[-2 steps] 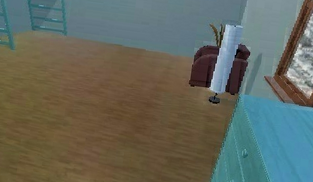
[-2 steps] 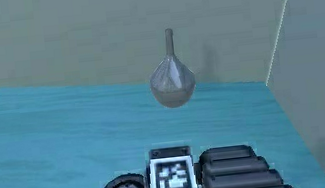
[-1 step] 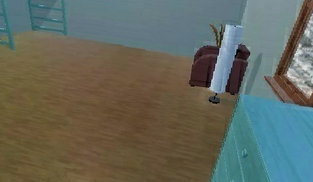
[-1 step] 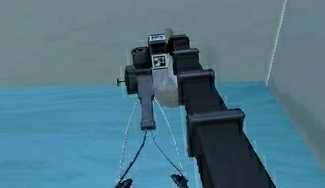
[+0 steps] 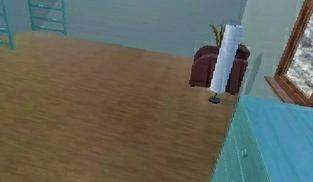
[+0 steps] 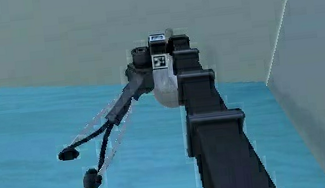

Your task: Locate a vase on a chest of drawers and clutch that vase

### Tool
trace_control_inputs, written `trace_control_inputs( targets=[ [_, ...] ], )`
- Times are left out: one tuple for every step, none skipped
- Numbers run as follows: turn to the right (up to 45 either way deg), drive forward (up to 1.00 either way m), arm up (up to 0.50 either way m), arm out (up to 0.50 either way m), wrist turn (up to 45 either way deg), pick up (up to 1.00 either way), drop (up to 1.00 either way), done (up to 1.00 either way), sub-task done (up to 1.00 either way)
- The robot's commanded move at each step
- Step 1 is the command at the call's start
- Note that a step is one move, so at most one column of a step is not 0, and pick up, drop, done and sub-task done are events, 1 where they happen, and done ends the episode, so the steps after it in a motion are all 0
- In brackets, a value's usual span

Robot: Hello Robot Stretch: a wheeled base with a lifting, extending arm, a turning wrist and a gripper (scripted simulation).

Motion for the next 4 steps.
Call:
trace_control_inputs(
  targets=[
    [0.0, 0.00, 0.00, 0.00, 45.0, 0.00, 0.00, 0.00, 0.00],
    [0.0, 0.00, 0.00, 0.00, 45.0, 0.00, 0.00, 0.00, 0.00],
    [0.0, 0.00, 0.00, 0.00, 45.0, 0.00, 0.00, 0.00, 0.00],
    [0.0, 0.00, 0.00, 0.00, 24.0, 0.00, 0.00, 0.00, 0.00]
  ],
)
